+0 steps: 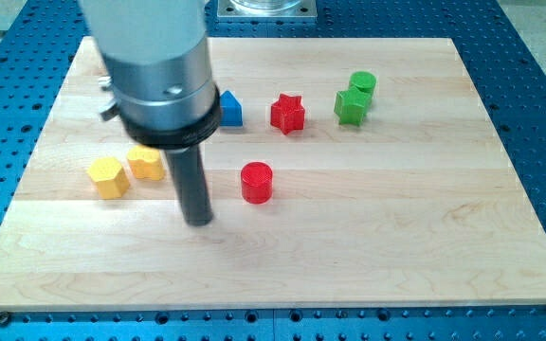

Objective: Push the red circle below the red star

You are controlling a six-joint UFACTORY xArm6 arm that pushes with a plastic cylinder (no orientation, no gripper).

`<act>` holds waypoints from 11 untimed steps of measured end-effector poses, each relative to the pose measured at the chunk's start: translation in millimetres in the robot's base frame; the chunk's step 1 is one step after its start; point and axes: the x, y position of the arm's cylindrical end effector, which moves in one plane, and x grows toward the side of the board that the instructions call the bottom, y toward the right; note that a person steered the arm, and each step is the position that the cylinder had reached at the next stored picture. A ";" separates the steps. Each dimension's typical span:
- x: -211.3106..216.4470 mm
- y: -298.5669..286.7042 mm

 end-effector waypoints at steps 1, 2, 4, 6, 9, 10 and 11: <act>-25.8 23.8; -46.6 47.1; -48.4 50.0; -21.3 2.0; -50.9 64.9; -43.0 54.6; -0.6 19.0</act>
